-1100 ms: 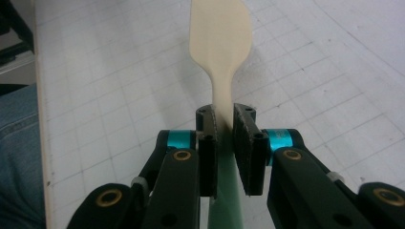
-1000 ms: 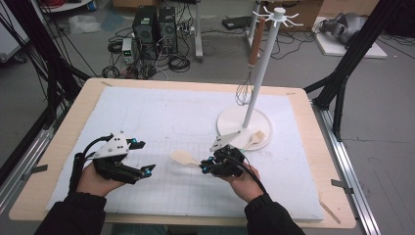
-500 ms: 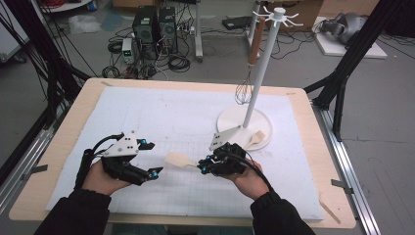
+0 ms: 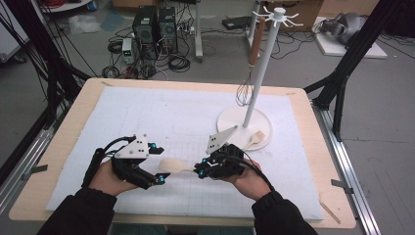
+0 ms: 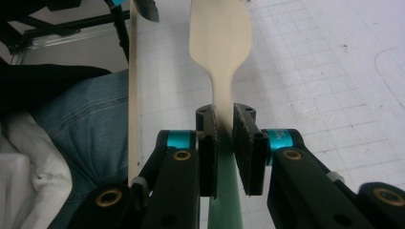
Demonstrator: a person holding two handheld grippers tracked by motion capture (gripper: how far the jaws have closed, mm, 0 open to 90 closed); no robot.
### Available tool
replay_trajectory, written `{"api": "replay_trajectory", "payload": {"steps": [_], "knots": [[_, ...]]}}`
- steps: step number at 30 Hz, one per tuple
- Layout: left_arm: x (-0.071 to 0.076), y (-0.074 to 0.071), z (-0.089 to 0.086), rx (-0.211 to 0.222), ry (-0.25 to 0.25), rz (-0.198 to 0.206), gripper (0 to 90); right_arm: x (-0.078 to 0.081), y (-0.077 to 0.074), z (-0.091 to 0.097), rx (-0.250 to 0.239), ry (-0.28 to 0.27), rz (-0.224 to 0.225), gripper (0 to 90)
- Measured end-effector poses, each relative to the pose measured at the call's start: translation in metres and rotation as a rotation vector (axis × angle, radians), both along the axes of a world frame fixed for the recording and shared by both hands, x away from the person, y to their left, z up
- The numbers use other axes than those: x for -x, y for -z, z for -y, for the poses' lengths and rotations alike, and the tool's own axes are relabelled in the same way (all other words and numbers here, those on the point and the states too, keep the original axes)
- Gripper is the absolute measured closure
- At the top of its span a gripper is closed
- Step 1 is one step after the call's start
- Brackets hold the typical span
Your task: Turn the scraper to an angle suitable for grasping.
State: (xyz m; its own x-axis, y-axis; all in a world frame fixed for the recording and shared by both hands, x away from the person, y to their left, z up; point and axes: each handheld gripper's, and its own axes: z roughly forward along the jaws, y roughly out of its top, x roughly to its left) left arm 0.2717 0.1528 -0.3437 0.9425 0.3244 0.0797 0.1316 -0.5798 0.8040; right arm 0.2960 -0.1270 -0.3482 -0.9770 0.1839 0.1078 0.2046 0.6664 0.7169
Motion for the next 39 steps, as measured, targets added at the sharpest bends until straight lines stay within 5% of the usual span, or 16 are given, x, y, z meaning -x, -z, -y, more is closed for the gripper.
{"api": "replay_trajectory", "payload": {"steps": [16, 39], "knots": [[0.001, 0.005, 0.016, -0.027, 0.082, -0.034, 26.5, 0.006, -0.011, -0.005, 0.003, -0.073, 0.009, 80.7], [0.002, 0.008, 0.024, -0.079, 0.179, -0.062, 47.0, 0.010, -0.009, -0.010, 0.011, -0.131, 0.007, 80.6]]}}
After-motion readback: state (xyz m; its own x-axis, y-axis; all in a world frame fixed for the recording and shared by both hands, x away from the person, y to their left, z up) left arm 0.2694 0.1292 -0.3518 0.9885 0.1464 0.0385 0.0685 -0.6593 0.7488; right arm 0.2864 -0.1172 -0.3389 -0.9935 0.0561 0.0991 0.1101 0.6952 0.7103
